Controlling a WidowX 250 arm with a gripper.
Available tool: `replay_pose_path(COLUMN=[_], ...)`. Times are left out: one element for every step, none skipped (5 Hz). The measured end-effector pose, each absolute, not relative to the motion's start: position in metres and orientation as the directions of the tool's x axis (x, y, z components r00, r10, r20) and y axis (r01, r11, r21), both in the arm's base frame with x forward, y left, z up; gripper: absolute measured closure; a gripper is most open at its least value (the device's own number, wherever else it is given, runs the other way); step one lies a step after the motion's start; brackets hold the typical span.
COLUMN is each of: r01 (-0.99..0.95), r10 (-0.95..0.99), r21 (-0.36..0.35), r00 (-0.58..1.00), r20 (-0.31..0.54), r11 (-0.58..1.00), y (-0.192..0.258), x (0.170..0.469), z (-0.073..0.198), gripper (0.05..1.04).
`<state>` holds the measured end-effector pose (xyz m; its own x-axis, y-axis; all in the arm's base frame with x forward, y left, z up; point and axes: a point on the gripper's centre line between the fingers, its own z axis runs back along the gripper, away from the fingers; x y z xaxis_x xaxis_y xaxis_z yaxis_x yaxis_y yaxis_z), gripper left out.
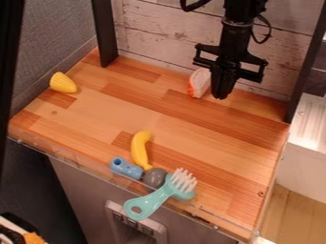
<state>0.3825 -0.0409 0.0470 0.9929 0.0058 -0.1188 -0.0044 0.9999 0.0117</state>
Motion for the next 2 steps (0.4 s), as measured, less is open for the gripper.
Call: replay_pose_path(r01=[0.120, 0.293], r10=[-0.120, -0.296], r21=[-0.012, -0.050], r00=[0.983, 0.953], r20=[-0.136, -0.068], r11=[0.993, 0.955], y=[-0.025, 0.017], x=[0.373, 0.370], z=[0.033, 0.041], gripper=[0.855, 0.602])
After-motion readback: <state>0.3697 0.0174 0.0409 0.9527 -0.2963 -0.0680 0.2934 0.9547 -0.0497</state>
